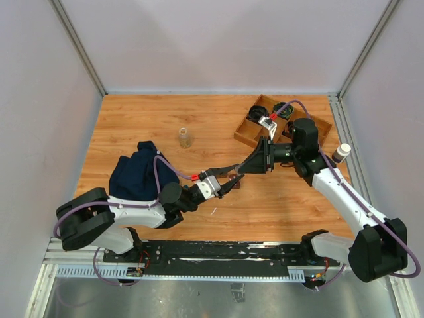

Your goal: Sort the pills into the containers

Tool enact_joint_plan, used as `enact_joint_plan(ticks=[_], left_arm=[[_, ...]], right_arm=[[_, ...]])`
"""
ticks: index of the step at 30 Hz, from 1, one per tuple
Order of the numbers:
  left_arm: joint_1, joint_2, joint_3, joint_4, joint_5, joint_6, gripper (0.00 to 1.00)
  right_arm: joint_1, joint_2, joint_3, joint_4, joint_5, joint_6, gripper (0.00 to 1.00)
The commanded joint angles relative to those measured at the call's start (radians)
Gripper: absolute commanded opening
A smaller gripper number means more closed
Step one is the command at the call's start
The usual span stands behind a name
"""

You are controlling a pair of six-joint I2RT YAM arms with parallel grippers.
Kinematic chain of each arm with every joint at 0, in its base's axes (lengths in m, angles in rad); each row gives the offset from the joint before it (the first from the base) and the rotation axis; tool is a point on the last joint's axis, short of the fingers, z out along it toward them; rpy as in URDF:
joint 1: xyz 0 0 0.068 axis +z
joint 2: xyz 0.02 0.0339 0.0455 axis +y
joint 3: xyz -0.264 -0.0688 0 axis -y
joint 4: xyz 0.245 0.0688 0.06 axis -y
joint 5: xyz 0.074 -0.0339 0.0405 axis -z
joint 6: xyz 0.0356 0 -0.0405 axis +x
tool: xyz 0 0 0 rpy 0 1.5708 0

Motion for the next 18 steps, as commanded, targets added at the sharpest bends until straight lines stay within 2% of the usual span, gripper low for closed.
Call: enact_joint_plan(ticks=[1,6,14,18], left_arm=[[0.012,-0.029,0.009,0.037,0.010,0.031,0.11],[0.014,-0.039,0.003,0.039,0.015,0.037,0.11],[0.017,-0.040,-0.002,0.038,0.027,0.036,0.12],[0.017,-0.040,-0.002,0.036,0.034,0.036,0.18]], right_arm=[[0.037,0.007,0.010,0.004,-0.029,0.002,0.44],[0.040,0.013,0.008,0.004,-0.030,0.008,0.41],[0.041,0.013,-0.011,0.088,-0.049,0.076,0.17],[0.040,0.019,-0.023,0.128,-0.057,0.110,0.06]])
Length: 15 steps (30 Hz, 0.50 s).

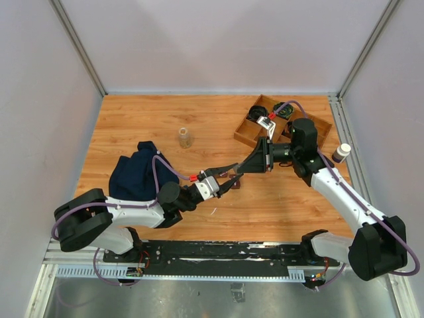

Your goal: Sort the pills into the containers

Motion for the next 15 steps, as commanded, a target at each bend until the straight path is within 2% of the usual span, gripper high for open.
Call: enact_joint_plan(ticks=[1,12,15], left_arm=[[0.008,-0.022,0.002,0.038,0.013,0.009,0.21],[0.024,-0.055,-0.022,0.035,0.060,-0.071,0.66],[0.025,-0.056,-0.022,0.028,0.068,-0.082,0.73]], right_arm=[[0.022,0.009,-0.017,0.075,-0.033,0.036,0.05],[0.010,0.007,-0.046,0.164,-0.034,0.097,0.01],[0.005,0.007,-0.056,0.186,-0.033,0.114,0.01]])
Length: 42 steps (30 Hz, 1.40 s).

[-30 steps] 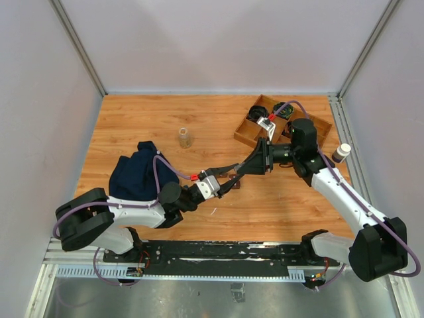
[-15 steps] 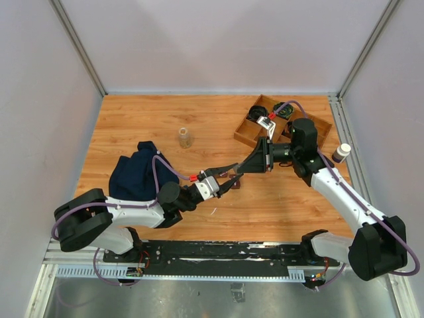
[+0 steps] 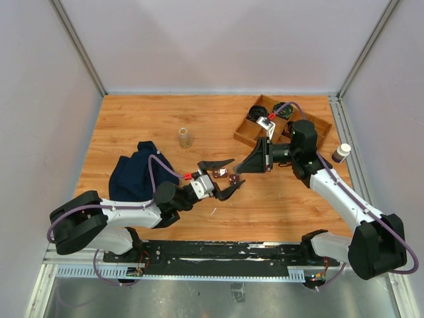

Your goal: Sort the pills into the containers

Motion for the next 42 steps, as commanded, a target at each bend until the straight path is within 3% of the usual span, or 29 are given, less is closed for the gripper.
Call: enact_joint_plan(ticks=[1,8,13,18,22,25,33,38,42], left_arm=[[0.009,-0.017,-0.011,0.023,0.026,-0.032,0.74],[0.022,-0.071,-0.040,0.003,0.024,-0.156,0.85],[0.057,-0.225,-0.093,-0.117,0.062,-0.408,0.87],[0.140,-0.336,-0.130,-0.228,0.144,-0.761,0.79],[0.187,-0.313,-0.172,-0.128,0.213,-1.016,0.73],[0.193,-0.256,-0.185,-0.008,0.233,-1.114,0.69],[0.195,-0.147,-0.123,0.036,0.201,-1.185,0.64],[0.197,-0.157,-0.076,-0.093,0.140,-1.142,0.51],[0.198,-0.171,-0.029,-0.216,0.098,-1.094,0.50]], right_arm=[[0.003,-0.002,-0.020,0.078,-0.020,0.039,0.01],[-0.008,-0.003,-0.040,0.118,-0.022,0.049,0.01],[-0.018,-0.006,-0.050,0.133,-0.035,0.019,0.01],[-0.019,-0.006,-0.052,0.145,-0.057,-0.015,0.01],[-0.018,-0.001,-0.050,0.153,-0.062,-0.026,0.01],[-0.018,0.003,-0.048,0.152,-0.063,-0.028,0.01],[-0.019,0.000,-0.049,0.143,-0.063,-0.036,0.01],[-0.019,-0.001,-0.047,0.130,-0.061,-0.046,0.01],[-0.019,0.000,-0.046,0.127,-0.060,-0.048,0.01]])
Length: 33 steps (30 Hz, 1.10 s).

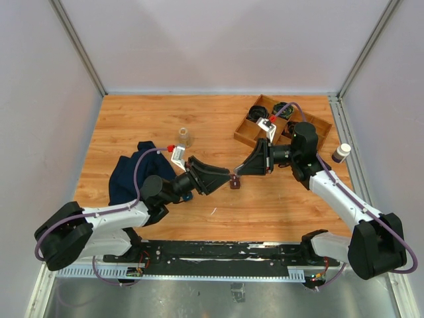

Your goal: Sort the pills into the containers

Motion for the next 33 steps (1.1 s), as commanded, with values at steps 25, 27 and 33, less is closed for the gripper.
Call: enact_joint_plan(ticks=[25,27,33], left_arm=[[0.017,0.087,0.114,-0.175,-0.080,0.077,0.14],[0.017,0.092,0.116,-0.186,-0.083,0.084,0.09],[0.018,0.117,0.118,-0.191,-0.078,0.093,0.04]], right_arm=[[-0.005,-0.013,-0.001,0.061,-0.050,0.027,0.00],[-0.003,-0.013,0.002,0.064,-0.054,0.033,0.00],[0.006,-0.007,0.001,0.055,-0.051,0.026,0.00]])
